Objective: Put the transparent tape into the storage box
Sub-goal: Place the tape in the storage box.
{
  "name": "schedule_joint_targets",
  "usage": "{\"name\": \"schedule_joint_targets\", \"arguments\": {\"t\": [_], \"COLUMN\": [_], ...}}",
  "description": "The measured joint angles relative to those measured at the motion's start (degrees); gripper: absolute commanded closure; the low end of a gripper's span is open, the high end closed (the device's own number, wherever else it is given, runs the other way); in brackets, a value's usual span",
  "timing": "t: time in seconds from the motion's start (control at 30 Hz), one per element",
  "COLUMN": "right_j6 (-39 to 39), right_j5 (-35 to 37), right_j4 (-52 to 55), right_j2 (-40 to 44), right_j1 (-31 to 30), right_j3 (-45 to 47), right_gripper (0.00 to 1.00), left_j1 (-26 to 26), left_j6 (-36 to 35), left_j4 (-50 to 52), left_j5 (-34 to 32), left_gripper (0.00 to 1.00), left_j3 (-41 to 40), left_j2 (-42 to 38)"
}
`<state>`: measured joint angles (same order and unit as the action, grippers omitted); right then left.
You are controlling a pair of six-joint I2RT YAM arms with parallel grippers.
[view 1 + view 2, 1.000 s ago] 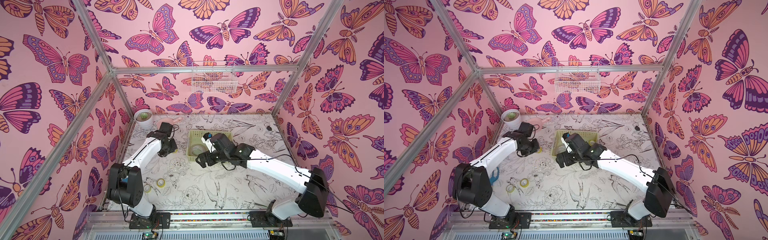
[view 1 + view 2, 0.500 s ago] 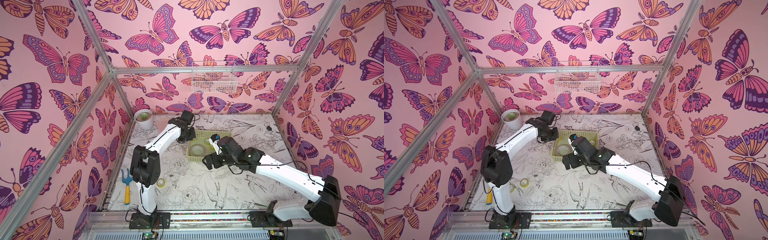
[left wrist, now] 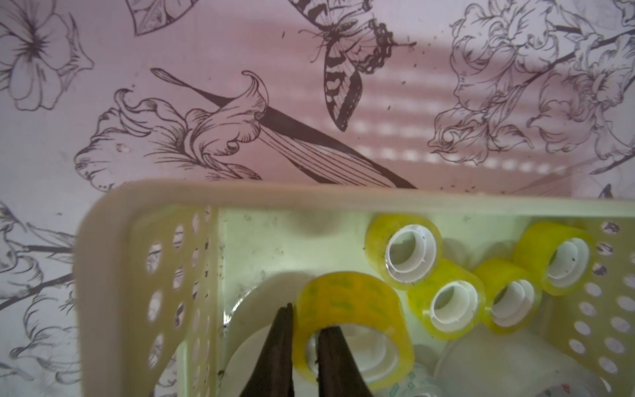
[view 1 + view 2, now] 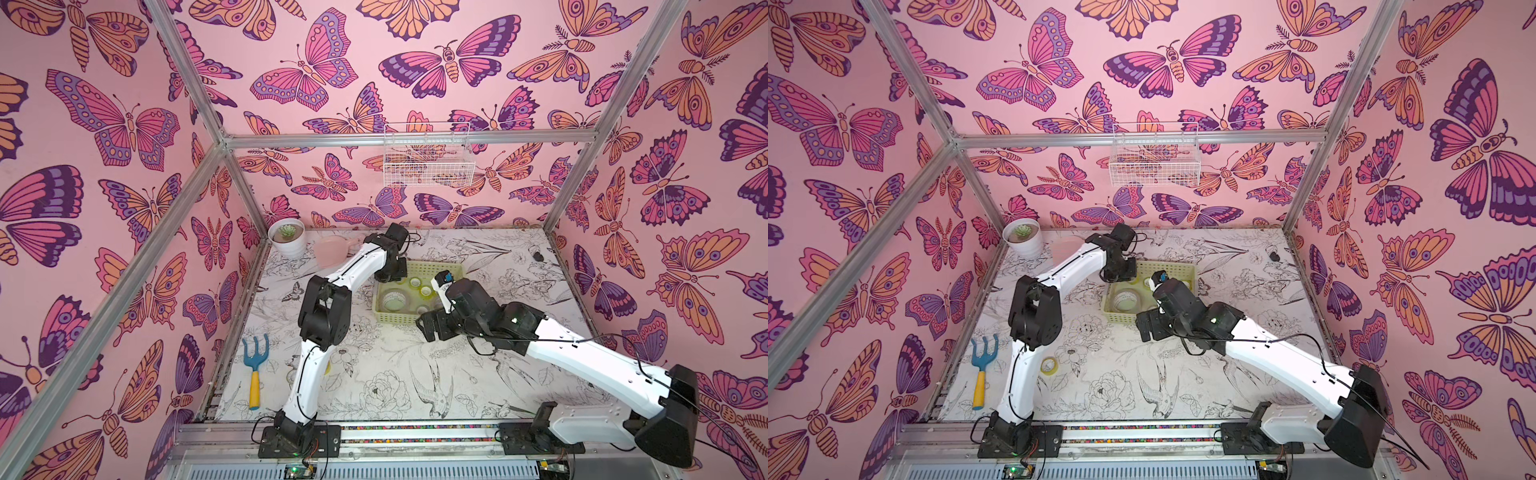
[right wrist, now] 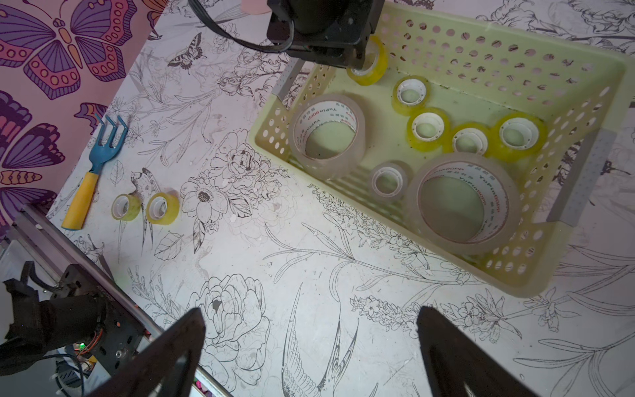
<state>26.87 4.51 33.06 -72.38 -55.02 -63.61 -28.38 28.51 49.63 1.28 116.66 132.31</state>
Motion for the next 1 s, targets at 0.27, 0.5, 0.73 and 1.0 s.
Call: {"name": "schedule_joint_targets", "arguments": {"t": [0.27,0.5,0.73,1.0], "right_j6": [0.1,0.1,0.1,0.1], "right_j5": [0.6,0.6,0.6,0.6], "right_j4": [0.9,1.0,1.0,1.0], "right_j2": [0.3,0.3,0.3,0.3], "right_j1": [0.0,0.0,0.1,0.2], "right_j3": [0.0,0.0,0.0,0.0], "right_gripper": [0.01,0.01,0.01,0.01], "left_j1": [0.0,0.0,-0.2,-2.0], "left_j6": [-0.6,-0.7,-0.7,-1.3], "left_j4": [0.8,1.7,2.7,3.0], "left_j5": [-0.2,-0.3,-0.2,0.0], "left_gripper": [0.95,0.93,0.92,0.89], "left_j3": [3.9,8.0,10.8,11.0], "left_j2": [4.9,8.7,10.3,10.5]}}
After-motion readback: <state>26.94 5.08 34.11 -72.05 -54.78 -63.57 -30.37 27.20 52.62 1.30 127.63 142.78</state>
